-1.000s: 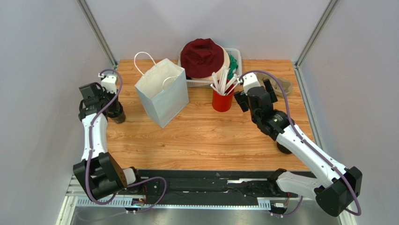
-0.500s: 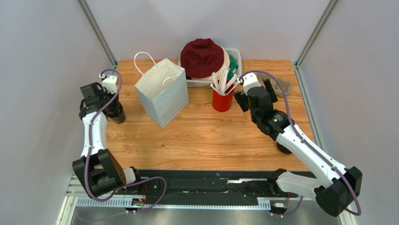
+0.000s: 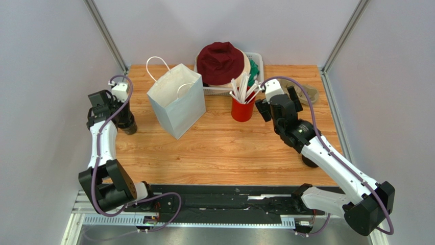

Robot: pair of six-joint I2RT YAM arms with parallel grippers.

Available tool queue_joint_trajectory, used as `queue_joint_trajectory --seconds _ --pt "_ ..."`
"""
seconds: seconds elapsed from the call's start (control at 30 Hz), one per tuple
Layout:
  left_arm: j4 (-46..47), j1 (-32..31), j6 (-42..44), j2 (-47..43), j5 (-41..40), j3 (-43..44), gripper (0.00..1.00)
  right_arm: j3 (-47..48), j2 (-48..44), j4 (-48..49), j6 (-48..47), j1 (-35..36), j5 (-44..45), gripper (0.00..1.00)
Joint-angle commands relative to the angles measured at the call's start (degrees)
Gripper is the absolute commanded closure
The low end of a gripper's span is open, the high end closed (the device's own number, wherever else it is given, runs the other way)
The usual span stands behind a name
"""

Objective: Pack the takeout coffee

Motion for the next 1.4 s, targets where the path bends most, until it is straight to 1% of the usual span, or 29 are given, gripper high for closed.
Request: queue_joint_trajectory --seconds 0.0,0.2,0.23,0.27,0.3,0.33,0.37,0.4,0.47,0.63,0.7,0.73,0.83,1.0,1.23,1.37 --pt "0.0 0.6 -0.6 0.4 1.6 1.6 0.85 -0.1 -0.6 2.4 -0.3 0.4 1.1 0.02" --pt "-0.1 0.7 -0.4 0.7 2.1 1.6 0.85 -0.1 -0.8 2.4 -0.3 0.4 1.2 0.02" --pt "-0.1 0.8 -0.4 0.8 2.2 1.6 0.87 -0.1 -0.8 2.4 -0.3 0.4 1.2 0.02" --pt "-0.2 0.8 -0.4 0.8 2.3 1.6 0.97 -0.1 -0.7 2.4 -0.3 0.4 1.1 0.02" --pt "-0.2 0.7 -0.4 0.8 2.3 1.6 0.97 -0.1 -0.7 2.4 -0.3 0.5 1.1 0.02" --pt "-0.2 0.8 -0.4 0.9 2.4 1.6 0.95 -0.1 -0.8 2.4 -0.3 0.4 1.2 0.02" --pt "-0.2 0.7 -0.5 0.9 2.4 1.6 0.87 -0.1 -0.8 2.3 -0.3 0.4 1.2 0.02" --pt "-0.2 0.7 -0.6 0.9 2.2 1.7 0.83 -0.1 -0.7 2.4 -0.3 0.4 1.1 0.02" --pt "-0.1 0.8 -0.7 1.0 2.0 1.8 0.80 -0.1 -0.7 2.5 -0.3 0.4 1.1 0.02" --pt "-0.1 0.8 -0.8 0.4 2.1 1.8 0.80 -0.1 -0.9 2.4 -0.3 0.4 1.1 0.02" --pt "-0.1 0.8 -0.7 0.5 2.1 1.8 0.86 -0.1 -0.9 2.5 -0.3 0.5 1.0 0.02" --pt "-0.3 0.9 -0.7 0.6 2.2 1.8 0.86 -0.1 -0.9 2.4 -0.3 0.5 1.0 0.02" --pt "-0.8 1.0 0.4 0.8 1.3 1.8 0.82 -0.1 -0.9 2.3 -0.3 0.5 1.1 0.02" --pt "-1.8 1.2 1.2 1.8 2.6 1.9 0.81 -0.1 -1.1 2.4 -0.3 0.6 1.1 0.02" --pt "-2.0 1.2 1.5 3.8 1.8 1.9 0.80 -0.1 -1.2 2.4 -0.3 0.5 1.1 0.02" --pt "-1.4 1.2 1.0 3.7 1.4 1.7 0.82 -0.1 -1.1 2.3 -0.3 0.6 1.1 0.02"
